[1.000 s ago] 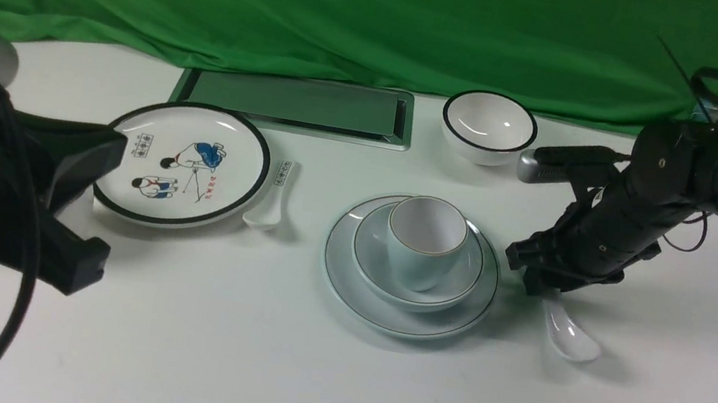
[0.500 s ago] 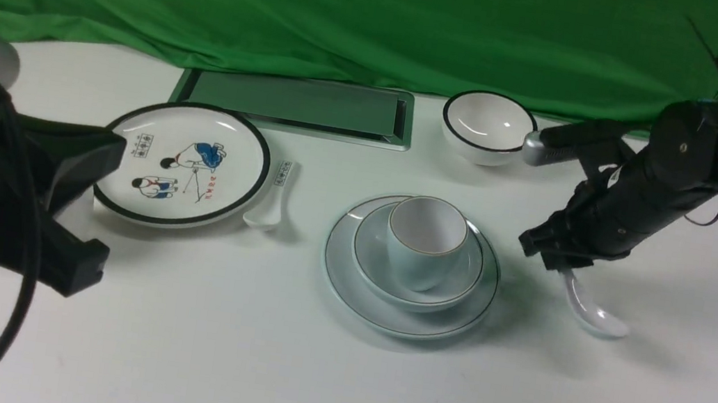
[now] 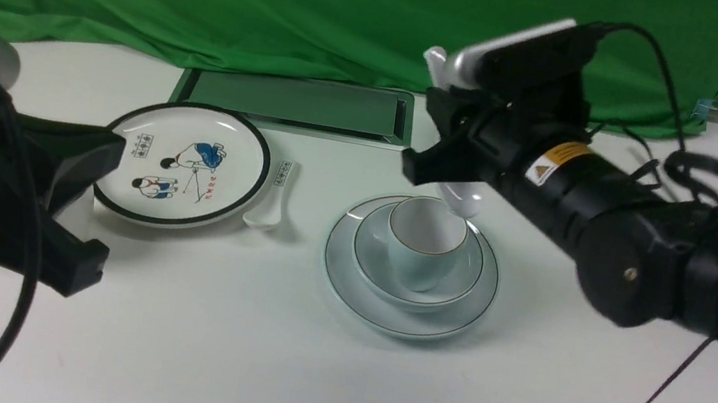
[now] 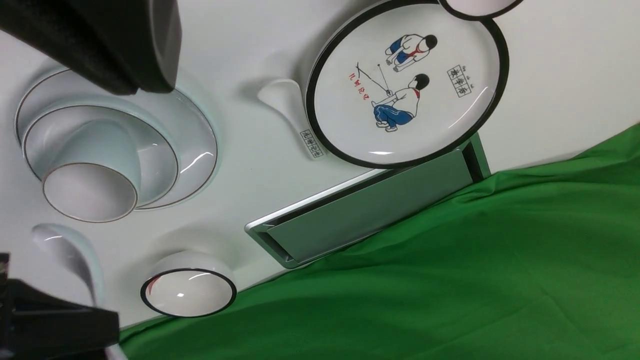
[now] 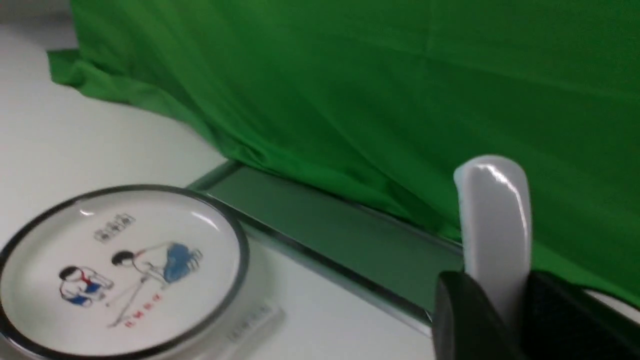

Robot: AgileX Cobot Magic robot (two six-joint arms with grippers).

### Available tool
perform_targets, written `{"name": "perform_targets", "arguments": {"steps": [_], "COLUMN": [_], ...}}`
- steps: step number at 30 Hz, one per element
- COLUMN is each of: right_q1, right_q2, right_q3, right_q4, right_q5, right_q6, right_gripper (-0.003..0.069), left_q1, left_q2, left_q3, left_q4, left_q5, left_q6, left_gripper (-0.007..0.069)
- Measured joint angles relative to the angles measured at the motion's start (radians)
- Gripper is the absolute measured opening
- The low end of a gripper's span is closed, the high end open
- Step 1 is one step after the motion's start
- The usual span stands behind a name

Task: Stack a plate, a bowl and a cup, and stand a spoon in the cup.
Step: Use the right arm to put the blue soup spoon into the blue teacup in the middle

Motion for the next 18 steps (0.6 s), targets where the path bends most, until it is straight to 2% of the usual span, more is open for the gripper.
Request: {"name": "perform_targets", "arguments": {"steps": [7, 10, 12, 14, 16, 18], "right_q1": [0.010, 0.010, 0.010, 0.010, 0.010, 0.010], "right_q2": [0.137, 0.132, 0.094, 0.038, -0.053, -0.184], "right_q3": [-0.047, -0.048, -0.048, -0.048, -0.048, -0.048], "right_q4": [0.018, 0.023, 0.024, 0.024, 0.025, 0.025], "right_q5": [-0.023, 0.004, 0.057, 0.134, 0.239, 0.365], "right_q6": [-0.004, -0.007, -0.037, -0.092, -0.162, -0.232], "right_gripper": [0.0167, 0.0208, 0.0293, 0.0316, 0.0291, 0.0194], "left_q1": [0.000, 0.000, 0.000, 0.000, 0.000, 0.000], "left_q2": [0.000, -0.001, -0.009, -0.016, -0.022, -0.023], "left_q3": [0.000, 0.000, 0.000, 0.000, 0.000, 0.000], "left_q4": [-0.001, -0.001, -0.001, -0.001, -0.001, -0.001], "left_q5": [0.000, 0.000, 0.001, 0.002, 0.006, 0.015], "left_q6": [0.000, 0.000, 0.000, 0.000, 0.000, 0.000], "left_gripper": [-0.0038, -0.0038, -0.0038, -0.0038, -0.0038, -0.0038]}}
